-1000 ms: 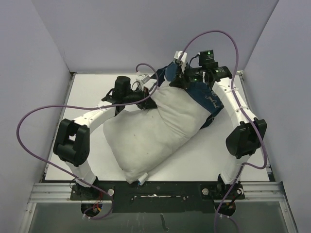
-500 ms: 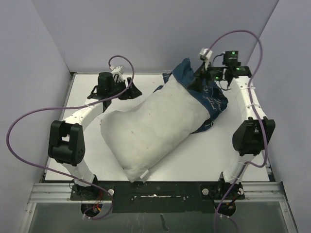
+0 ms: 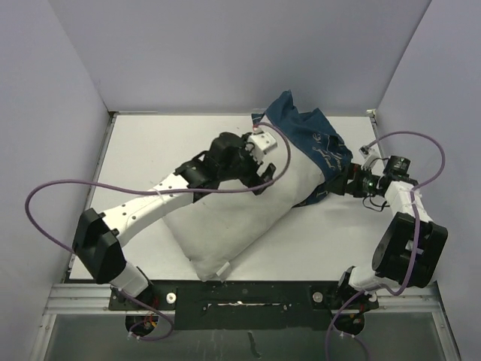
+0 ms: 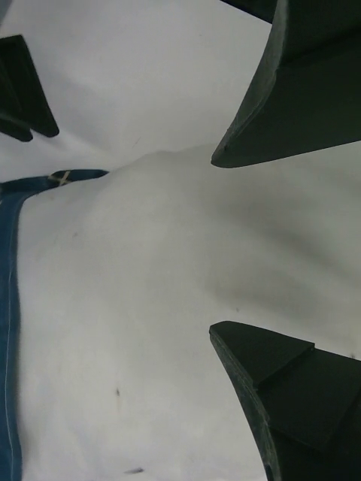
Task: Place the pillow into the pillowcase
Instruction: Stuff the pillow into the pillowcase.
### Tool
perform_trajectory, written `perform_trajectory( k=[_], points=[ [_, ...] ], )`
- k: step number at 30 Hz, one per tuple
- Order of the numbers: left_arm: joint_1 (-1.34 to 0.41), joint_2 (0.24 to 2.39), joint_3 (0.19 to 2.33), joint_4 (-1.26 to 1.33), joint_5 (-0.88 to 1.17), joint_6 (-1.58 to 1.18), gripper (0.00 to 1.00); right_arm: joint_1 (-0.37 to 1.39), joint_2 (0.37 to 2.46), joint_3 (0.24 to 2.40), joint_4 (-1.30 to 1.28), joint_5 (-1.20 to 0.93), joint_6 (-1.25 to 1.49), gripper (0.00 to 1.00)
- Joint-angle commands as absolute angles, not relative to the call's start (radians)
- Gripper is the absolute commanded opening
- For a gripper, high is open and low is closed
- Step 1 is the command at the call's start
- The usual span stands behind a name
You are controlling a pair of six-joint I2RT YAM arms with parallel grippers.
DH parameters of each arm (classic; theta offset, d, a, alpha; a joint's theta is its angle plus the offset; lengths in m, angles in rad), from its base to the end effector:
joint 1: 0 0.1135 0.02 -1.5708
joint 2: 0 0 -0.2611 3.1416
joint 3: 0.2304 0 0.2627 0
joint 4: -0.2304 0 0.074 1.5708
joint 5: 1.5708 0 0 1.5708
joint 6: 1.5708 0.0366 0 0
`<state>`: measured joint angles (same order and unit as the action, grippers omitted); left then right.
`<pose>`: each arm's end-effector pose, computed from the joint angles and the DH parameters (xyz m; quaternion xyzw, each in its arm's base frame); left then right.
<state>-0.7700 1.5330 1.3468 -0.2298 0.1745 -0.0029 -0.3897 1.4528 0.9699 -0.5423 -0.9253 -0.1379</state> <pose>0.2635 -0.2644 0.3416 0.3565 0.7562 -0.2726 0.4761 0.2826 -0.0844 0.2251 -0.0111 0.8701 0.3521 0.3448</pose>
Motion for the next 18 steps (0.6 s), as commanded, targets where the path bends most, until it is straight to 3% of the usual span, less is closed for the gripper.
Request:
perform_trajectory(
  k=[1,5,8,14,18],
  points=[
    [-0.844,1.649,1.447,-0.334,0.08,0.193,0.83,-0.39,1.409,0.87,-0.361,-0.787,-0.021,0.98],
    [-0.933,1.765,1.567,-0.444,0.006,0.255,0.86,-0.359,1.463,0.823,-0.236,-0.698,0.033,0.98],
    [-0.975,1.83,1.603,-0.462,-0.053,0.258,0.94,-0.335,1.534,0.844,-0.177,-0.669,0.068,0.94],
    [-1.002,1.892,1.624,-0.44,-0.111,0.178,0.98,-0.325,1.701,0.952,-0.199,-0.669,0.078,0.56],
    [-1.012,1.904,1.644,-0.444,-0.111,0.147,0.98,-0.316,1.767,0.983,-0.181,-0.725,0.123,0.43]
  ],
)
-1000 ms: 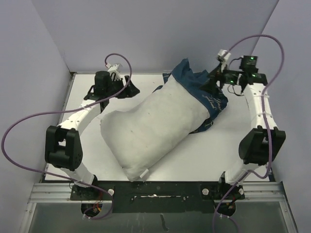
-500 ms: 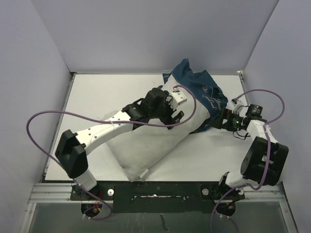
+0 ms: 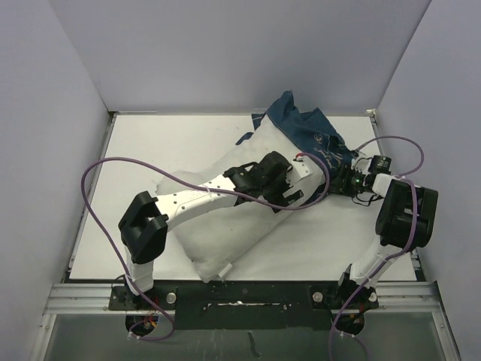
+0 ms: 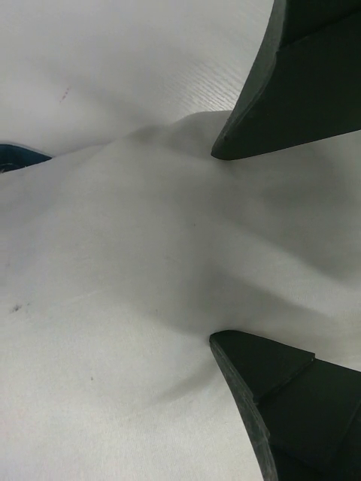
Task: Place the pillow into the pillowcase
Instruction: Stuff the pillow into the pillowcase.
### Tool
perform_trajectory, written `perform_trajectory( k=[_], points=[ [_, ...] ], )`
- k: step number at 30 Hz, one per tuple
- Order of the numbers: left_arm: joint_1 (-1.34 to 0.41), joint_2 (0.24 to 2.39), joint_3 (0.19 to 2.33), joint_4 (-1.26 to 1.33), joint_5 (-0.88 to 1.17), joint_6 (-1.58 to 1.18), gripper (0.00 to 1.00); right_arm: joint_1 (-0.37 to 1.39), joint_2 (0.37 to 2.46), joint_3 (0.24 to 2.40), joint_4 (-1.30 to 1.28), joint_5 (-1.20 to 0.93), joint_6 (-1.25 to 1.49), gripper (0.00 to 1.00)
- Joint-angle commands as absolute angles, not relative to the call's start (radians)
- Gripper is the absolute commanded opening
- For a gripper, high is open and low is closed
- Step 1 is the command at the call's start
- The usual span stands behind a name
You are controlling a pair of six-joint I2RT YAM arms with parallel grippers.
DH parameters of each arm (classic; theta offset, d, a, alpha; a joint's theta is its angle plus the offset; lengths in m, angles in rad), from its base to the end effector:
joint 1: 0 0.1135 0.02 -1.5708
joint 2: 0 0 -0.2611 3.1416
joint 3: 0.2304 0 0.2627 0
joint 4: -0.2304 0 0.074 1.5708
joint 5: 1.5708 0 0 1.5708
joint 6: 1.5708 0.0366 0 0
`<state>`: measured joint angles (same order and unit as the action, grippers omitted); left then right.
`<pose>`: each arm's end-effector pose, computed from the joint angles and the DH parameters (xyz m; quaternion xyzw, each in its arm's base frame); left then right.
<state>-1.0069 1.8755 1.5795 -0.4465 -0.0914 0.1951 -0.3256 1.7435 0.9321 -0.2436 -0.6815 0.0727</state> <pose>0.2390 -0.3717 0.2707 0.5020 0.7646 -0.1203 0.3858 0.3248 -0.0853 0.1374 0.0968 0.9102 0.2902 0.2792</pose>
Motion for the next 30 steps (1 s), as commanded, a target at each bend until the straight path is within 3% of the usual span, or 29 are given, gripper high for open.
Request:
perform_trajectory(
  k=[1,7,10,18,30],
  points=[
    [-1.012,1.904,1.646,-0.441,-0.11,0.136,0.98,-0.31,1.769,0.979,-0.167,-0.731,0.133,0.41],
    [-1.012,1.876,1.642,-0.399,-0.026,0.106,0.98,-0.298,1.774,0.941,-0.094,-0.796,0.175,0.1],
    [-1.013,1.877,1.631,-0.38,0.009,0.109,0.98,-0.308,1.758,0.963,-0.129,-0.871,0.143,0.02],
    [-1.015,1.947,1.675,-0.459,-0.02,0.139,0.98,-0.314,1.714,1.052,-0.299,-1.14,-0.022,0.0],
    [-1.04,1.899,1.745,-0.467,0.035,0.136,0.98,-0.315,1.631,1.1,-0.424,-1.221,-0.116,0.0]
  ],
)
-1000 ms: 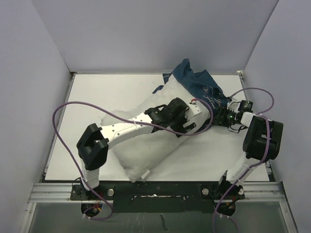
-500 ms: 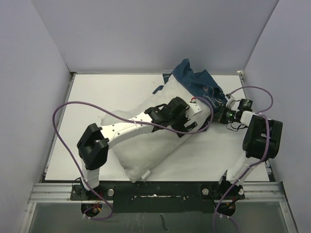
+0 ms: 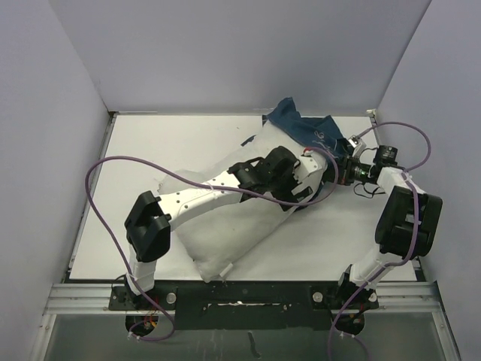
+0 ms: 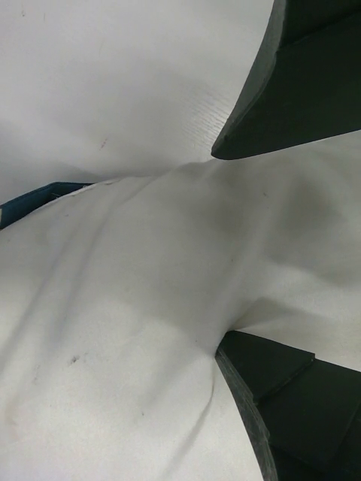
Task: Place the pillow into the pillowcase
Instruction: Stuff the pillow into the pillowcase.
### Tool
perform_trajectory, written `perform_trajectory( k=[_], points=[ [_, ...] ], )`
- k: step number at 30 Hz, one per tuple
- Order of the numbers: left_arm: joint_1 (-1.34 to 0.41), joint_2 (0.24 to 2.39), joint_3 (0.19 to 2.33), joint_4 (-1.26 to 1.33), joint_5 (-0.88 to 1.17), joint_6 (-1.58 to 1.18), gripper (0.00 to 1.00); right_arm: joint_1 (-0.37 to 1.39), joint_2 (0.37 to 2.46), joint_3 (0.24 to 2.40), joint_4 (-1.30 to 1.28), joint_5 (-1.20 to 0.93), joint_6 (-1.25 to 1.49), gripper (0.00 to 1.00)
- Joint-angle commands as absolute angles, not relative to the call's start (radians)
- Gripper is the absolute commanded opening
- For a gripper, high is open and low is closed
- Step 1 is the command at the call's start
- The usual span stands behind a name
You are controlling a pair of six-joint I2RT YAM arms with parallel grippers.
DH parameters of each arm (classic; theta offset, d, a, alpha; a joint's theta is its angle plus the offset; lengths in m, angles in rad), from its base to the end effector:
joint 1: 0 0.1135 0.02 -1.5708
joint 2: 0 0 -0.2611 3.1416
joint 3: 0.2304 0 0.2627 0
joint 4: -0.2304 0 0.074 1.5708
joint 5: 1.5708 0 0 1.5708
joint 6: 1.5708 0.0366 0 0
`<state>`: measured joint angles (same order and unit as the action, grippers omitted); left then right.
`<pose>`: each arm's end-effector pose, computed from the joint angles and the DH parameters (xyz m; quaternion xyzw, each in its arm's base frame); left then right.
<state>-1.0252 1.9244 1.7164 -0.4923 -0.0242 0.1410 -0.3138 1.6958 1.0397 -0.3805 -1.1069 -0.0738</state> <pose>0.2382 -0.3907 0.2931 0.4950 0.7597 -0.1705 0.3858 0.3314 -0.0731 0.1863 -0.0395 0.8313 0.4542 0.3180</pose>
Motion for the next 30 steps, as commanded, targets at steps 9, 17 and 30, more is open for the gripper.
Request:
perform_trajectory(
  k=[9,17,30],
  points=[
    [-0.973,2.032,1.818,-0.578,-0.085,0.114,0.74,-0.305,1.568,1.252,-0.594,-1.341,-0.188,0.0],
    [-0.754,1.902,1.951,-0.19,0.544,-0.243,0.0,-0.22,1.568,1.808,-0.919,-1.486,-0.388,0.0],
    [-0.561,1.887,1.434,0.815,0.652,-1.285,0.0,0.145,1.619,1.8,-0.814,-0.993,-0.328,0.0]
  ],
)
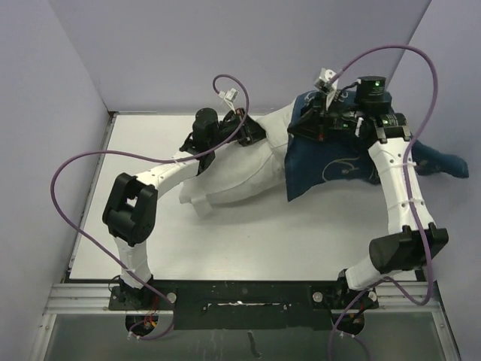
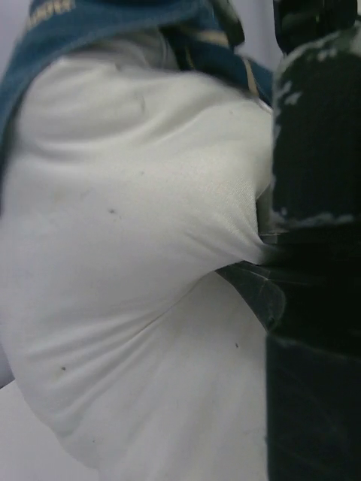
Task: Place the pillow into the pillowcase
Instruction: Stuff the pillow into the pillowcase.
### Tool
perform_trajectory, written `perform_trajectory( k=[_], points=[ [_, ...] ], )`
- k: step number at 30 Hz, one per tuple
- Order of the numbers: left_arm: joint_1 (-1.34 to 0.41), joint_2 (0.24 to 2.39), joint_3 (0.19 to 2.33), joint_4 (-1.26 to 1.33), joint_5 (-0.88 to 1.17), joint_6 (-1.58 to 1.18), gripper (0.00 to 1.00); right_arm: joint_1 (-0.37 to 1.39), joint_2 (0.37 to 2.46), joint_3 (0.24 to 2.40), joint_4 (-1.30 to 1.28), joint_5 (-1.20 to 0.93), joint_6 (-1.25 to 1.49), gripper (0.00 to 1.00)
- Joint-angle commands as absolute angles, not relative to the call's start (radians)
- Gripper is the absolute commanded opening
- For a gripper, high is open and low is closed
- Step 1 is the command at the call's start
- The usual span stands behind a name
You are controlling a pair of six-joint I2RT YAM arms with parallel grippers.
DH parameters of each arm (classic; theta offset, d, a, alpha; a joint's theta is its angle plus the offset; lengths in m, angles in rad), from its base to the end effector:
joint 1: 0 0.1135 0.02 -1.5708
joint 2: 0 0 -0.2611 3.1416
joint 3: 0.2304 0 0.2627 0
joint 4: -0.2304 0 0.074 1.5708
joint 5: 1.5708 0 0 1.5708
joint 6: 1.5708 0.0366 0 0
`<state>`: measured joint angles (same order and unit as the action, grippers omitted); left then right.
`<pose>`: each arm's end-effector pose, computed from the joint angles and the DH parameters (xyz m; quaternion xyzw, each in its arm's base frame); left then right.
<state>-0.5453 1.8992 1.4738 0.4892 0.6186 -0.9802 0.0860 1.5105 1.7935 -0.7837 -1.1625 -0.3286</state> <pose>0.3870 -0.2596 0.3164 0.0762 0.6843 -0.6305 0.3583 0.3067 0.0602 0.4606 -0.4219 0.6460 0.4173 0.4802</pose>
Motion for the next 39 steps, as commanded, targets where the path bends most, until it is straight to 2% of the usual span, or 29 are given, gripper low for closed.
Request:
perform_trajectory(
  k=[1,6,14,17,20,22,25,28,31,34,37,39],
  points=[
    [-0.563,1.893,1.42,0.844,0.655,-1.339,0.0,0.175,1.643,1.827,-0.814,-0.972,-0.336,0.0],
    [-0.557,1.867,1.391,0.873,0.683,-1.416,0.0,0.303,1.724,1.948,-0.807,-0.89,-0.365,0.0],
    [-0.516,1.776,1.371,0.6,0.701,-1.274,0.0,0.284,1.769,1.913,-0.711,-0.909,-0.255,0.0],
    [-0.476,1.823,1.327,0.646,0.692,-1.323,0.0,0.304,1.765,1.826,-0.667,-0.976,-0.19,0.0],
    [-0.445,1.895,1.269,0.846,0.648,-1.51,0.0,0.381,1.713,1.754,-0.642,-1.107,-0.168,0.0],
    [-0.441,1.933,1.304,0.898,0.657,-1.564,0.0,0.449,1.667,1.768,-0.7,-1.185,-0.251,0.0],
    [-0.463,1.935,1.4,0.83,0.701,-1.497,0.0,0.488,1.639,1.833,-0.778,-1.246,-0.326,0.0],
    [-0.496,1.931,1.508,0.805,0.771,-1.45,0.0,0.448,1.655,1.934,-0.789,-1.244,-0.33,0.0],
    [-0.529,1.922,1.578,0.853,0.834,-1.462,0.0,0.373,1.657,1.994,-0.688,-1.268,-0.222,0.0],
    [-0.543,1.889,1.58,0.912,0.833,-1.491,0.0,0.314,1.631,1.955,-0.553,-1.208,-0.102,0.0],
    [-0.541,1.861,1.539,0.942,0.807,-1.505,0.0,0.282,1.618,1.861,-0.524,-1.014,-0.047,0.0],
    [-0.533,1.857,1.501,0.924,0.794,-1.502,0.0,0.252,1.625,1.778,-0.499,-0.905,0.003,0.05]
  ],
)
